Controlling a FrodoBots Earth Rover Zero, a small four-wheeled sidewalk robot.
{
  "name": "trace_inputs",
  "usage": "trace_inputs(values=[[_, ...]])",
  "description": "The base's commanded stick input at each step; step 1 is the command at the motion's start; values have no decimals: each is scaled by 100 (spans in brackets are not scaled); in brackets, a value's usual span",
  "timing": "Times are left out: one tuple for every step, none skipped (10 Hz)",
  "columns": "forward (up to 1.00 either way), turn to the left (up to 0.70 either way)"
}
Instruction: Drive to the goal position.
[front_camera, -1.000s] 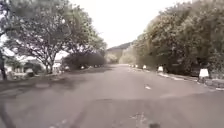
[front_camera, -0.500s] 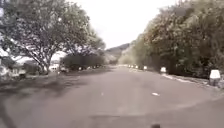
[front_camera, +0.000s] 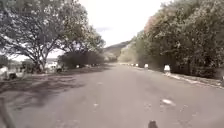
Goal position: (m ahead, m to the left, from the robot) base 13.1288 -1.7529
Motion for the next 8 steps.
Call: trace_inputs(values=[[100, 1], [100, 23], [100, 24], [100, 25], [100, 0], [100, 0], [100, 0], [100, 0]])
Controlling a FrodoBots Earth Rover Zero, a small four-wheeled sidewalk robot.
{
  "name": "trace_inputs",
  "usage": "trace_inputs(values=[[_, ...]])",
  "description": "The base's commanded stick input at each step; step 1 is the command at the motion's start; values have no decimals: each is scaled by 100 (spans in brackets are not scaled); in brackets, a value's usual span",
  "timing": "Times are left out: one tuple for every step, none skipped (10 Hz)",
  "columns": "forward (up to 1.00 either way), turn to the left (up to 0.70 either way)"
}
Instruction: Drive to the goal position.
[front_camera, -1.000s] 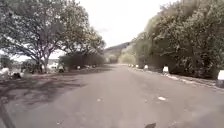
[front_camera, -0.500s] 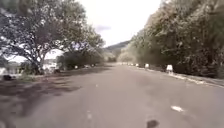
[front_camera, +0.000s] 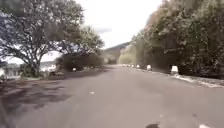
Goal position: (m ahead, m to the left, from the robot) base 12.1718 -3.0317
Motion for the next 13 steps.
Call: trace_inputs(values=[[100, 0], [100, 0], [100, 0], [100, 0], [100, 0], [100, 0], [100, 0], [100, 0], [100, 0], [100, 0], [100, 0], [100, 0], [100, 0]])
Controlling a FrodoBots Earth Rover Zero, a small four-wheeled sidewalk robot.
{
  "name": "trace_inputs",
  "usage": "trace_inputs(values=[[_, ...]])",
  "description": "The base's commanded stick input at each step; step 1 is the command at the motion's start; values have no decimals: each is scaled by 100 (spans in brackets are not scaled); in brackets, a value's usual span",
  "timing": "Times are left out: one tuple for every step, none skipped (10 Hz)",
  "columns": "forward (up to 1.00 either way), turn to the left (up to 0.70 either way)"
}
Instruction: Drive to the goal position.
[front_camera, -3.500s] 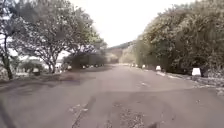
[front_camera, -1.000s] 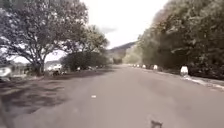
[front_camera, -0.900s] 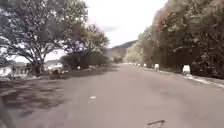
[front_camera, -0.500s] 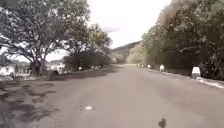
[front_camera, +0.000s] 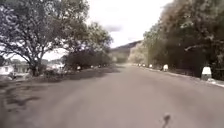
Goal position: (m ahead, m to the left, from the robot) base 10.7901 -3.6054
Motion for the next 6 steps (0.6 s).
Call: trace_inputs(values=[[100, 0], [100, 0], [100, 0], [100, 0], [100, 0], [100, 0]])
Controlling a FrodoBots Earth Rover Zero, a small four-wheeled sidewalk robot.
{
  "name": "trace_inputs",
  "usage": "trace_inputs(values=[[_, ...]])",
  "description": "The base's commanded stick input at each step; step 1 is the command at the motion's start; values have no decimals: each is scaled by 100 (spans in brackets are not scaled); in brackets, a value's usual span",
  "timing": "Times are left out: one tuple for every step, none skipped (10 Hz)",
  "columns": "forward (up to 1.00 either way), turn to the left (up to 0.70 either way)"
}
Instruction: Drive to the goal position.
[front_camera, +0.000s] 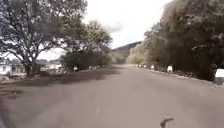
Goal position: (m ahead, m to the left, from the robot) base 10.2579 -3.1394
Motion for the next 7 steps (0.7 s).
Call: trace_inputs(values=[[100, 0], [100, 0], [100, 0], [100, 0], [100, 0], [100, -5], [100, -3]])
